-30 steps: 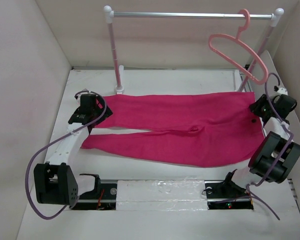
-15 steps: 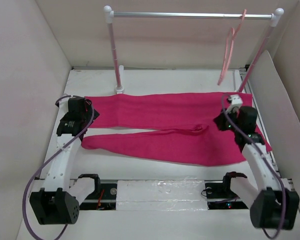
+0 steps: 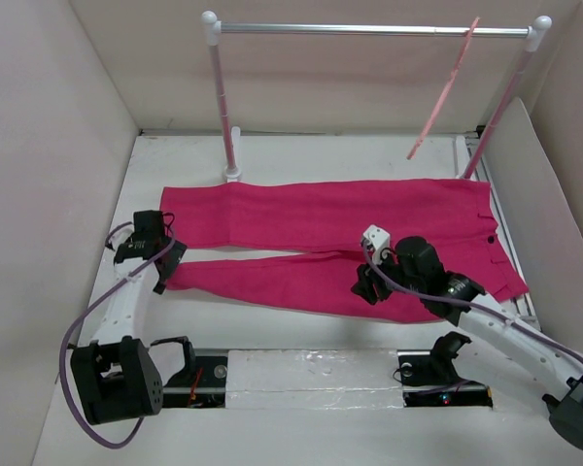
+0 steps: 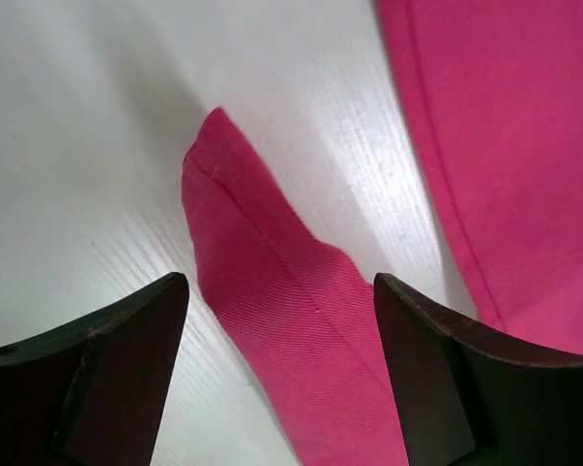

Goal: Place the trousers on the hanger
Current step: Fold the trousers

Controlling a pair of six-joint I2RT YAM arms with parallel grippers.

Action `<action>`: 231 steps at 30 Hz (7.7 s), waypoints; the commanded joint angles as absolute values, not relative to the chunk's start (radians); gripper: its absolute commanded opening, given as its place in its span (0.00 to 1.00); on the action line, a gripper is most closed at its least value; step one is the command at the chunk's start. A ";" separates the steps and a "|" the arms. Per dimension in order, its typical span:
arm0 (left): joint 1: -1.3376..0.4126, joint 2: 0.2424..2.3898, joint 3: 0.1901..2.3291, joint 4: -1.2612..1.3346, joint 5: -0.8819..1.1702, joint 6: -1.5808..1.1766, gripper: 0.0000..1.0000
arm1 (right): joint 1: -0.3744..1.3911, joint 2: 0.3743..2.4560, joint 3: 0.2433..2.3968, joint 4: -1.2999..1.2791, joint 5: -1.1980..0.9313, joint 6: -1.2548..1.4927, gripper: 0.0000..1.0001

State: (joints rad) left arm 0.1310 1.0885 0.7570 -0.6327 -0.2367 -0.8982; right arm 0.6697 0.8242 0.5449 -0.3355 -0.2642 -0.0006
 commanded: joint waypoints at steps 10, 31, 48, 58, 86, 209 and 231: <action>0.132 1.172 0.667 -0.518 -0.268 -1.005 0.00 | 0.678 0.838 0.678 -0.437 -0.230 -0.055 0.54; 0.026 0.842 1.244 -1.129 -0.327 -0.870 0.00 | 0.425 1.150 0.693 -0.327 -0.336 -0.155 0.80; 0.005 1.751 1.806 -0.876 -0.480 -0.508 0.99 | 0.464 1.129 0.805 -0.383 -0.241 -0.189 0.79; 0.080 1.002 0.932 -0.589 -0.220 -0.831 0.00 | 0.660 0.962 0.752 -0.431 -0.189 -0.173 0.00; 0.175 1.126 0.497 -0.368 -0.285 -1.342 0.54 | 0.632 0.962 0.716 -0.482 -0.273 -0.202 0.00; 0.268 1.564 0.825 -0.247 -0.084 -0.758 0.39 | 0.371 1.493 0.716 -0.276 -0.348 -0.137 0.71; 0.418 0.972 0.632 -0.474 -0.200 -0.868 0.39 | 0.403 1.255 0.827 -0.392 -0.386 -0.142 0.40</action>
State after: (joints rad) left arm 0.3290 0.9226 0.6945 -0.3859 -0.2211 -0.7780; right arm 0.3832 1.2804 0.8356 -0.3408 -0.3817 -0.1158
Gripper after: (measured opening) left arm 0.403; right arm 0.671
